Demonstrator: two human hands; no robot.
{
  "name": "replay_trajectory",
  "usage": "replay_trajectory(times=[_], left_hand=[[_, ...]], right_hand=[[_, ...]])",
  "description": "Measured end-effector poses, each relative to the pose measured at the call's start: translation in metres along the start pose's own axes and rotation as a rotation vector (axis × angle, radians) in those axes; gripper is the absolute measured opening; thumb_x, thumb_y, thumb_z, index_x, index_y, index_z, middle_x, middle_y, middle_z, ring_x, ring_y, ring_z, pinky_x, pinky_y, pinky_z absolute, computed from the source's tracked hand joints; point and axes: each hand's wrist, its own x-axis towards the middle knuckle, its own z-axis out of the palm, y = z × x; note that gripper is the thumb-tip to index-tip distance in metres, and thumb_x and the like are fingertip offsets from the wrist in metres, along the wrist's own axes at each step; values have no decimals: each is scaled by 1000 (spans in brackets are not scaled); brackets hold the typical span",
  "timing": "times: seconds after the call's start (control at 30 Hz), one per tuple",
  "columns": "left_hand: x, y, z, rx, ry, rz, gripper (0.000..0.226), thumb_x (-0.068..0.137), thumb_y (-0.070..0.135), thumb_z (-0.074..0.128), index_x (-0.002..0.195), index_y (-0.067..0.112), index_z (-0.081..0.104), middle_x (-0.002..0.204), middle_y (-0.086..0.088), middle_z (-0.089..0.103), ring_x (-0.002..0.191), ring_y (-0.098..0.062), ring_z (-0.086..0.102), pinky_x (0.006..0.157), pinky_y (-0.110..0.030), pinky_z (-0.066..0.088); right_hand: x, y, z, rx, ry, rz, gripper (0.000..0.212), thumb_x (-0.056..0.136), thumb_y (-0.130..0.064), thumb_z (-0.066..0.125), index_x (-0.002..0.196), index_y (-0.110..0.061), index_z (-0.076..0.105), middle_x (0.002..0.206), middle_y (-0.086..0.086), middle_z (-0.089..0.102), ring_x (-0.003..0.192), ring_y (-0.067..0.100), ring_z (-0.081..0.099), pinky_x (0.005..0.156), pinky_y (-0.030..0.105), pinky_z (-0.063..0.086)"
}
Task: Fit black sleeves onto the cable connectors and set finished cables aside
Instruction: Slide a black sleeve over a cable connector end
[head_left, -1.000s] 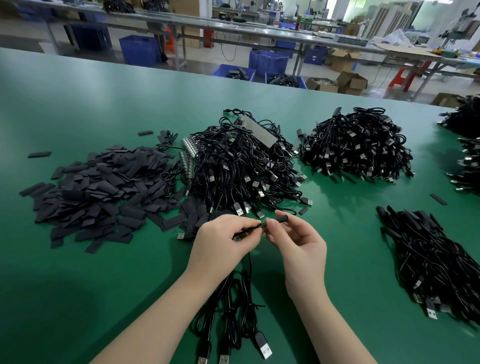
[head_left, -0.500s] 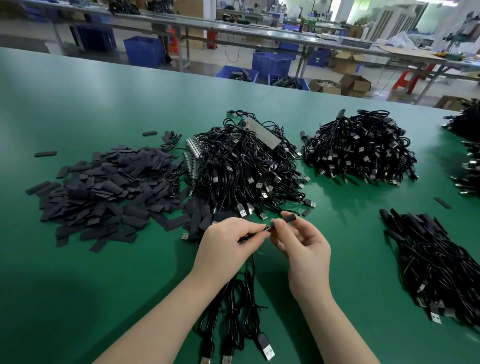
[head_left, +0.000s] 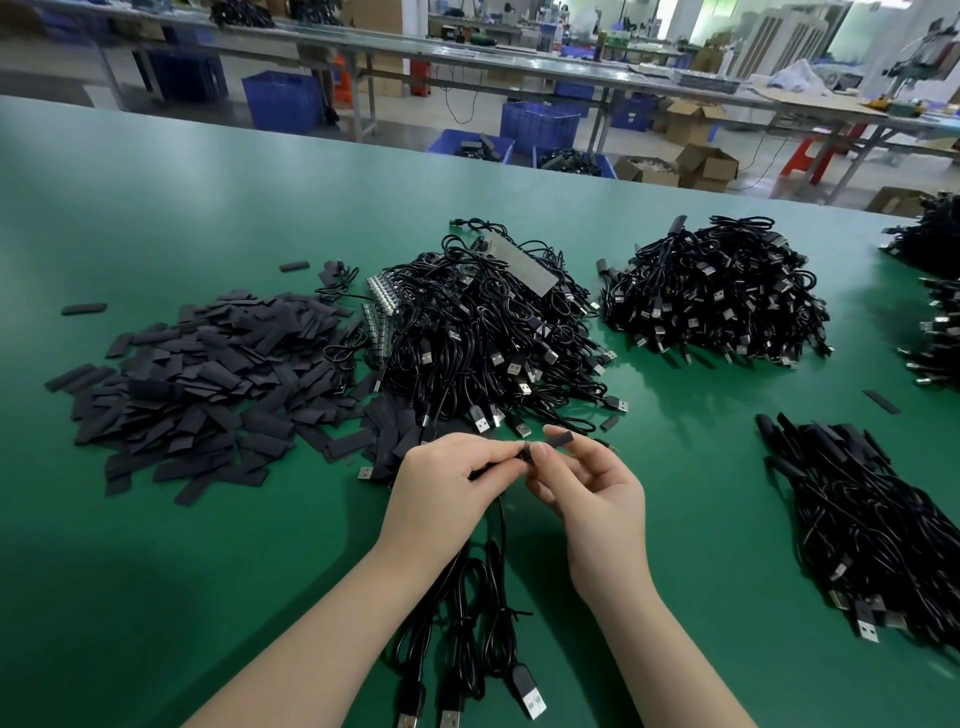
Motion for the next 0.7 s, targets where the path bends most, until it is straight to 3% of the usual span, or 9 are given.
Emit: replay_trajectory(times=[0.23,0.4,0.5,0.7], left_hand=[[0,-3,0,-39,-38,-22,24,76,24,77,100,27,78,87,17,73,84,3,66,77,-14,50],[1,-1,-1,-45,-45,-25,33,77,25,74,105,42,70,84,30,68,84,6,65,75,-9,48],[0,-1,-1,-53,-33,-22,32,77,20,74,106,35,72,82,36,65,84,7,65,75,-6,46],[3,5,-3,-3,-99,26,45,78,28,68,115,50,55,98,22,67,81,-1,65,71,-18,51]], right_hand=[[2,0,-3,-20,-36,24,14,84,-7,75,90,-19,76,73,7,73,61,10,65,65,19,53],[-1,0,-3,-170,-44,-99,40,86,-9,74,118,-31,64,80,4,76,74,9,70,76,21,56],[-3,0,1,-231,-53,-167,43,88,-9,72,119,-37,64,78,1,76,71,6,66,78,21,55],[-1,4,-4,-395,-60,-201,44,91,-20,70,124,-46,58,82,-7,77,79,6,71,75,20,56]])
